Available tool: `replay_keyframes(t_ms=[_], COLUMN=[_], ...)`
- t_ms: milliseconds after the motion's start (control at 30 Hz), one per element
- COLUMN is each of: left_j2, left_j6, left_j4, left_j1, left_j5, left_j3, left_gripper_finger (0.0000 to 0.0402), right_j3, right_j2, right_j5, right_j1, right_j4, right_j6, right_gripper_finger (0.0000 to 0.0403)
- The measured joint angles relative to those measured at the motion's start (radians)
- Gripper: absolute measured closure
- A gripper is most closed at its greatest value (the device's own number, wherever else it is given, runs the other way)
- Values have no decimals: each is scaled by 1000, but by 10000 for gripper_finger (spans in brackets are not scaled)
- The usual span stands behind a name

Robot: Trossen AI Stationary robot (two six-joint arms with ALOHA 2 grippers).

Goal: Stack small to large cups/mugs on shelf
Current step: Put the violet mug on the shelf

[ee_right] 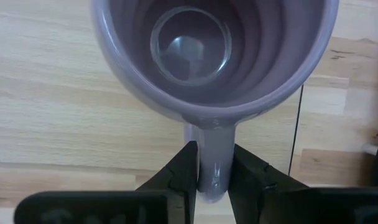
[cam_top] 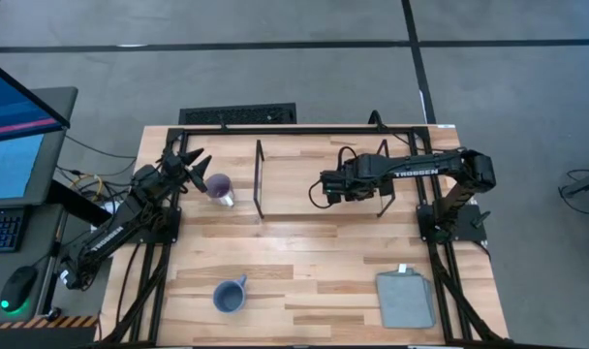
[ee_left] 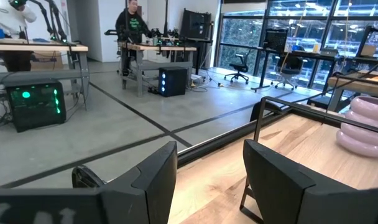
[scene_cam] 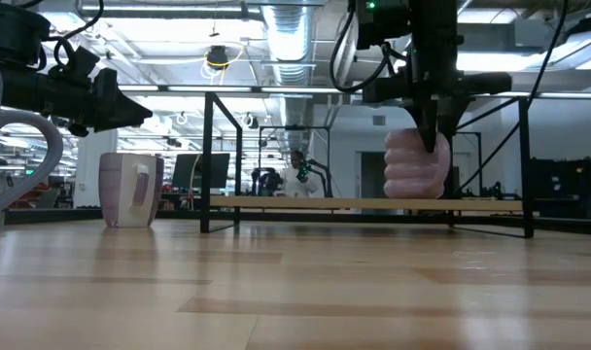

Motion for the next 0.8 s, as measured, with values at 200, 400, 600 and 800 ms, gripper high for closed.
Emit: replay_keyframes(t_ms=[200, 400, 600, 800], left_j2=[0, 0, 0, 0], left_j6=[-1, -1, -1, -1], left_j4=[0, 0, 0, 0], left_j1=[0, 0, 0, 0], left_j5=[0, 0, 0, 0], left_j3=[0, 0, 0, 0], left_gripper_finger=[225, 225, 225, 225], right_j3=[0, 0, 0, 0], right_j2=[0, 0, 0, 0], right_j5=[-3, -3, -5, -5], right_j1=[0, 0, 0, 0], right_j4=[0, 0, 0, -1], right_j6=[2, 10, 27, 27], right_gripper_finger=[310, 308, 284, 256])
